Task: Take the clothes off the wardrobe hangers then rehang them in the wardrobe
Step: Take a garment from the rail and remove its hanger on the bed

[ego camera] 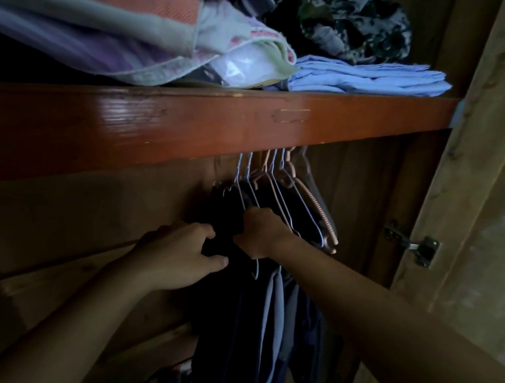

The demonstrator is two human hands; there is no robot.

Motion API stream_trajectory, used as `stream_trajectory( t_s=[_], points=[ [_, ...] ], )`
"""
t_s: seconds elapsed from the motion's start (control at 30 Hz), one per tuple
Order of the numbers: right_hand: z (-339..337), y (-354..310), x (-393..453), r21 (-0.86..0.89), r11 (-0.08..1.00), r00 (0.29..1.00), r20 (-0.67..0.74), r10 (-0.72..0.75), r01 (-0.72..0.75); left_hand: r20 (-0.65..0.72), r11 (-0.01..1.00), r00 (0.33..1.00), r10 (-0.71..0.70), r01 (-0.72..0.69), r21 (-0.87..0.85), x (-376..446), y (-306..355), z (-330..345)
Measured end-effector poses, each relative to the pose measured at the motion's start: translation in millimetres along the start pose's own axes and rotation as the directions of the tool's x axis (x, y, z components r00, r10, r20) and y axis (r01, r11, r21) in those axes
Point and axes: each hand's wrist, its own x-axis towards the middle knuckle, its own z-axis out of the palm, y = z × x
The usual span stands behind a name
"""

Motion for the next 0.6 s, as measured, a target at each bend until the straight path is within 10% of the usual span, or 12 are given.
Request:
stream_trajectory(
  t_s=[0.6],
  points=[
    [-8.6,1.3,-13.7,0.075,0.985,0.909,-0.402,-0.114,0.157,-0.026,0.999,0.999,-0.032,0.031,-0.032,-6.4,-5.0,2.4]
  ],
)
